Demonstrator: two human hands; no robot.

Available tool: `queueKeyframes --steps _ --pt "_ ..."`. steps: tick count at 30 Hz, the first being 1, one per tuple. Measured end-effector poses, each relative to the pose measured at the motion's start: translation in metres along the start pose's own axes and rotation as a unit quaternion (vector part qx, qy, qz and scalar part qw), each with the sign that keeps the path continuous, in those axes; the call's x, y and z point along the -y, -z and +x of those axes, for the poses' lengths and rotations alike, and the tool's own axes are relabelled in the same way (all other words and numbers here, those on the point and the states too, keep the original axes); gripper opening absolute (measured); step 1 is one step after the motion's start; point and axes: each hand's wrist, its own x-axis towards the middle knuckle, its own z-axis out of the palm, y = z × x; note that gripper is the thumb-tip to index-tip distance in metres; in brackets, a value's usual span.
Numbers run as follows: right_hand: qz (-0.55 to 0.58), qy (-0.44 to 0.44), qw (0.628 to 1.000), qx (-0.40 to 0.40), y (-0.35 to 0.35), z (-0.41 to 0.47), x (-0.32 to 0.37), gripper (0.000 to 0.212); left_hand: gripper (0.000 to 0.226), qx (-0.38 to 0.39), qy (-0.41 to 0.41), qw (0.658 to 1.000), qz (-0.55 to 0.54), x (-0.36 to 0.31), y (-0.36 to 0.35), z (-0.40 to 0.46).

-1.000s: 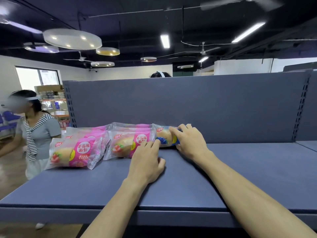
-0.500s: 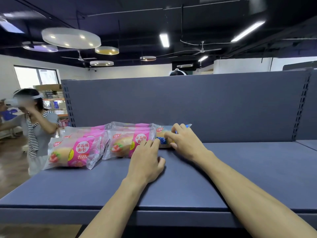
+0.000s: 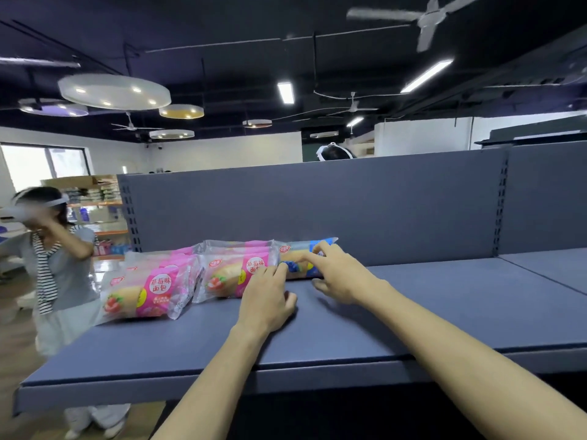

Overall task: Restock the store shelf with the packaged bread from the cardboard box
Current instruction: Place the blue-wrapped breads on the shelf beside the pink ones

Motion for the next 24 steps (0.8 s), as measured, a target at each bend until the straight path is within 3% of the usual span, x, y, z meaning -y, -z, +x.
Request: queueKeyframes --steps 6,12,17,20,24 --pt "-0.002 -0.009 1.0 0.027 0.04 -0.087 0.012 0.062 0.039 -0.041 -0.029 0.989 -0.136 -0.024 0.035 -0.028" --pt "0.031 0.006 0.999 -0.032 0.056 -0.147 0.029 0.057 0.044 -0.048 -0.083 0.99 -0.102 -0.056 0.069 -0.11" --pt "0.08 0.048 0.991 -0.1 0.032 -0.182 0.059 0.051 0.041 -0.037 -0.045 0.996 -0.071 -0.059 0.074 -0.164" --pt "0.125 0.065 0.983 -0.116 0.002 -0.212 0.075 0.049 0.041 -0.012 -0.028 0.998 -0.056 -0.057 0.07 -0.201" --pt "0.181 0.021 0.983 -0.036 -0.059 -0.262 0.087 0.054 0.047 0.08 -0.004 0.995 -0.05 -0.046 0.046 -0.272"
